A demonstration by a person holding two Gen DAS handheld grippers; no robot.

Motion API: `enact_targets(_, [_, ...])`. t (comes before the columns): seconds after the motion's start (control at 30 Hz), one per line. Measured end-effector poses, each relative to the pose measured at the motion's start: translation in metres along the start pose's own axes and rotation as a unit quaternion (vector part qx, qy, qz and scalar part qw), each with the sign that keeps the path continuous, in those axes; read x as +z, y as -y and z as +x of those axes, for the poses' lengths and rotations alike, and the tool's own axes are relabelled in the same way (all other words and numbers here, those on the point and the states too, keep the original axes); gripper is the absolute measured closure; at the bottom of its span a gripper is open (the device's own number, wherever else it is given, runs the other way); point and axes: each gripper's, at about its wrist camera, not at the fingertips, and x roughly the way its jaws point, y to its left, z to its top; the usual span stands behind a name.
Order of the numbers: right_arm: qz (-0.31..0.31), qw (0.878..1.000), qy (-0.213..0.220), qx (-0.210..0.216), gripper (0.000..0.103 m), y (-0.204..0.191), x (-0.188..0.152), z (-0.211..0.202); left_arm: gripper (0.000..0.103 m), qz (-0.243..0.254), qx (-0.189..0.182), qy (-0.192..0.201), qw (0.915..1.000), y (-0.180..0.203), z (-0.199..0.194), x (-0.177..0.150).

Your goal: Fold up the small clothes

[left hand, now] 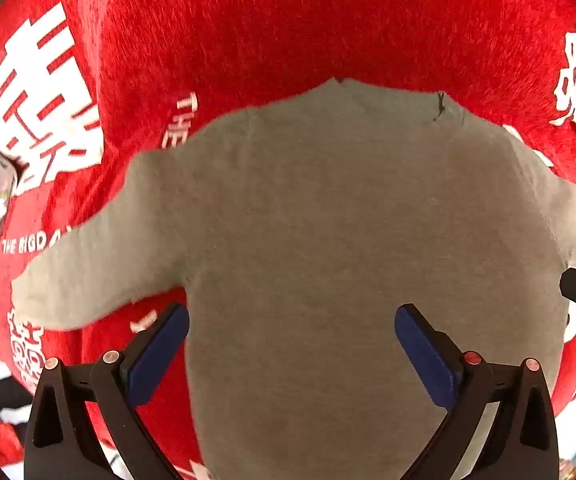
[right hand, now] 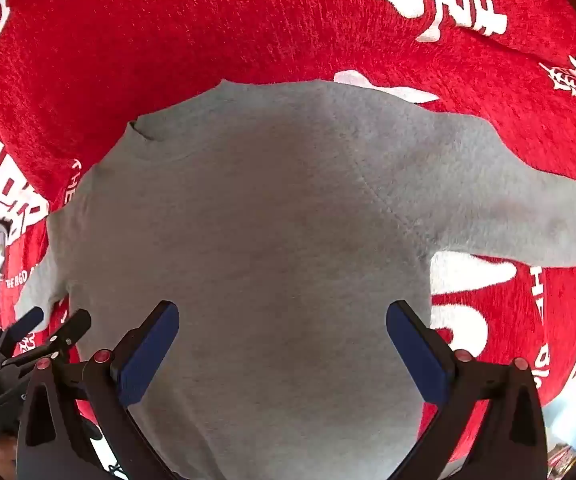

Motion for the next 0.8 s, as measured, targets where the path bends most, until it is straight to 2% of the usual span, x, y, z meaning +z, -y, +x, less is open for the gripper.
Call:
enact_targets(0.1, [-0.003, 1.000, -0.008, -0.008, 0.000, 0.000, 0.000, 0.000, 0.000, -0.004, -0.022, -0.012, 0.9997, 0.003, -0.001, -0.004])
enact_targets(0.13, [-0.004, 1.000, -0.011, -0.013, 0.000, 0.000, 0.001, 0.000, 0.000, -0.013, -0.042, 0.006, 0.9990, -0.005, -0.005, -0.015])
enact_targets(0.17, [-0.004, 1.000, -0.012, -0.017, 0.000, -0.004, -0.002, 0.004, 0.000, -0.014, -0.038, 0.011, 0.9991, -0.005, -0.008, -0.022])
enact_targets(0.23, [-0.005, 1.000, -0.011, -0.027, 0.000, -0.016, -0.004, 0.004, 0.000, -0.018, -0.052, 0.004, 0.9985, -0.017, -0.006, -0.031])
enact_targets(0.3, [-0.008, 0.999, -0.009, -0.044, 0.000, -0.022, -0.001, 0.006, 0.000, -0.021, -0.063, -0.030, 0.9973, -0.026, 0.007, -0.015])
enact_targets(0.37, [-0.007, 0.998, -0.004, -0.056, 0.000, -0.028, 0.001, 0.005, 0.000, -0.025, -0.071, -0.037, 0.9964, -0.027, 0.010, -0.016])
enact_targets(0.43, [-0.012, 0.998, 0.002, -0.064, 0.000, -0.038, -0.017, 0.004, 0.000, -0.029, -0.063, -0.040, 0.9968, -0.016, 0.009, -0.017])
enact_targets(0.53, [-0.008, 0.997, 0.000, -0.072, 0.000, -0.041, -0.017, 0.007, 0.000, -0.034, -0.039, -0.035, 0.9980, -0.012, 0.006, -0.016])
enact_targets(0.67, [-0.009, 0.997, 0.004, -0.075, 0.000, -0.042, -0.017, 0.008, 0.000, -0.036, -0.044, -0.042, 0.9975, -0.013, 0.008, -0.020])
enact_targets(0.8, [-0.016, 0.997, 0.003, -0.076, 0.000, -0.046, -0.020, 0.010, 0.000, -0.038, -0.031, -0.040, 0.9980, -0.011, 0.005, -0.020])
